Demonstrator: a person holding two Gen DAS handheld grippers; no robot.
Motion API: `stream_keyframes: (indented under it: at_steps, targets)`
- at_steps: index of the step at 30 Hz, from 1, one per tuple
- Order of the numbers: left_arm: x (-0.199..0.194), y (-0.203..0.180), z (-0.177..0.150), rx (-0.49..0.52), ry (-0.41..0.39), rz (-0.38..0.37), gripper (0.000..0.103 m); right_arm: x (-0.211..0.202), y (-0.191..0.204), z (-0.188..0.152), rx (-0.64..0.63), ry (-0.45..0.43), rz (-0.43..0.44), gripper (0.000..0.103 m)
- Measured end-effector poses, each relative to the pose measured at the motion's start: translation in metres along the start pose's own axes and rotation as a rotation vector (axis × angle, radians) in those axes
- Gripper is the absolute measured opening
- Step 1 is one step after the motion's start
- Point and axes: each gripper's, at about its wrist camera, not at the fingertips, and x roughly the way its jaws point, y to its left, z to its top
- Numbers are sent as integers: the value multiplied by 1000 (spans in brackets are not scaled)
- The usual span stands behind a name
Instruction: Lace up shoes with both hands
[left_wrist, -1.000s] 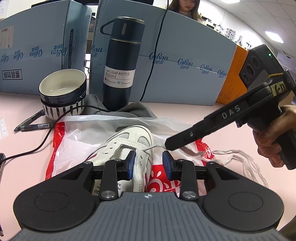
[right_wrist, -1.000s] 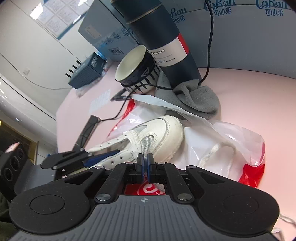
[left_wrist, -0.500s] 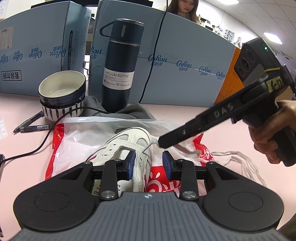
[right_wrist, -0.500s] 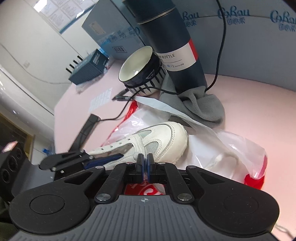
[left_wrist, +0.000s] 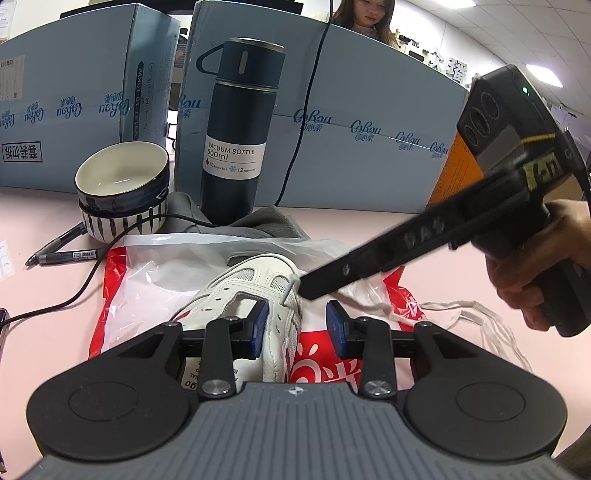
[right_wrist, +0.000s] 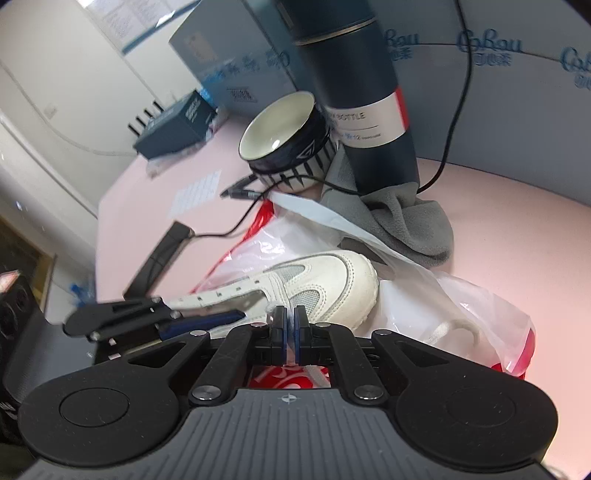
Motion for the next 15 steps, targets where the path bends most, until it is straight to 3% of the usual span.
stream_keyframes:
  at_steps: [9, 15]
  targets:
    - [-3, 2, 2, -10, -11, -2, 31, 6, 12, -11, -102, 25, -43, 5]
    - [-2, 2, 1, 0, 9, 5, 33, -8, 13, -9, -101, -49, -24, 7]
